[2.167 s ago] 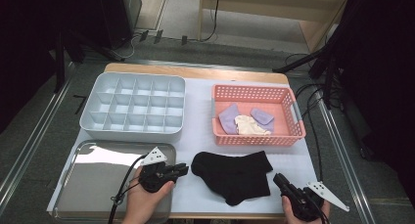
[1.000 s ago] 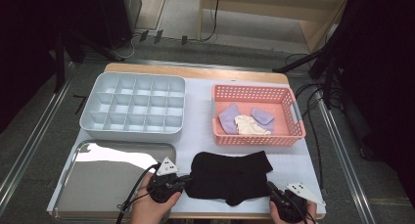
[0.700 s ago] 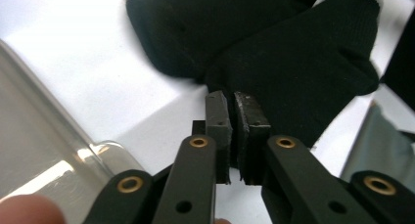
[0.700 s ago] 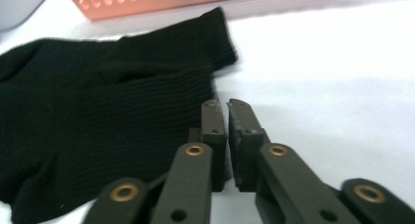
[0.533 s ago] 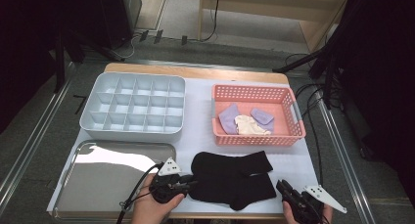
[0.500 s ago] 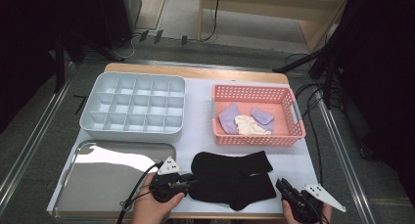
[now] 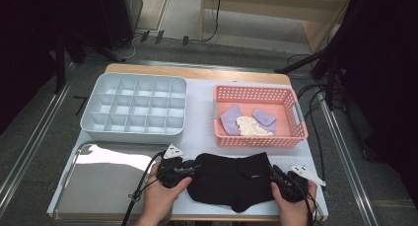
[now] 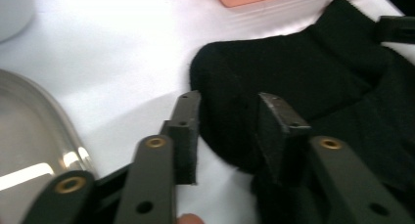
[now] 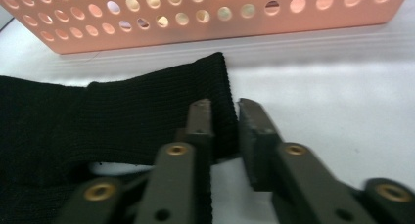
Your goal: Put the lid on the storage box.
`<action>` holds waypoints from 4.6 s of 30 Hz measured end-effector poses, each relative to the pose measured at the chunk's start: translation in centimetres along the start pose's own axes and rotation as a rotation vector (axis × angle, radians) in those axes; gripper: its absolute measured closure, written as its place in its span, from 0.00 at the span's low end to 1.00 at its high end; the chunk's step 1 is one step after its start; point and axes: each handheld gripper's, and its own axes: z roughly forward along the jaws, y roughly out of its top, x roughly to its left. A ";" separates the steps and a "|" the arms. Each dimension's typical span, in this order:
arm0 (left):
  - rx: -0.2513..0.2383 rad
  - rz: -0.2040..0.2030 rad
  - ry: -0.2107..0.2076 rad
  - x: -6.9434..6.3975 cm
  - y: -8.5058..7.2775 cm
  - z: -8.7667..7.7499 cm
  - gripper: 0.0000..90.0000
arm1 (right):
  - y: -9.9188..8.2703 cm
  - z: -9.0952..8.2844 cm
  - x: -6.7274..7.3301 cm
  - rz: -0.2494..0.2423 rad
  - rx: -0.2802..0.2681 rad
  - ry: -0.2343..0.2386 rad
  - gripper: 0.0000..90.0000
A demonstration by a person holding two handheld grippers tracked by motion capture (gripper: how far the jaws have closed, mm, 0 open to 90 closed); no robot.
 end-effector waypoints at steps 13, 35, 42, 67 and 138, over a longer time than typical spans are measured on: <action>-0.012 0.009 -0.021 1.1 0.1 -1.3 0.99 | -0.4 -1.2 -0.7 -0.035 0.014 0.046 0.96; -0.017 0.045 -0.126 0.1 -3.0 -4.1 0.54 | -3.3 -5.0 0.0 -0.043 0.042 0.100 0.71; 0.052 0.095 -0.083 -1.0 -3.4 -3.3 0.71 | -4.1 -6.0 0.0 -0.092 0.065 0.068 0.72; 0.096 0.122 -0.121 -0.7 -3.2 -3.6 0.96 | -3.7 -6.1 0.3 -0.055 0.106 0.105 0.97; -0.066 0.052 -0.036 -0.2 -3.0 -4.0 0.57 | -3.6 -5.1 0.9 -0.095 0.031 0.076 0.68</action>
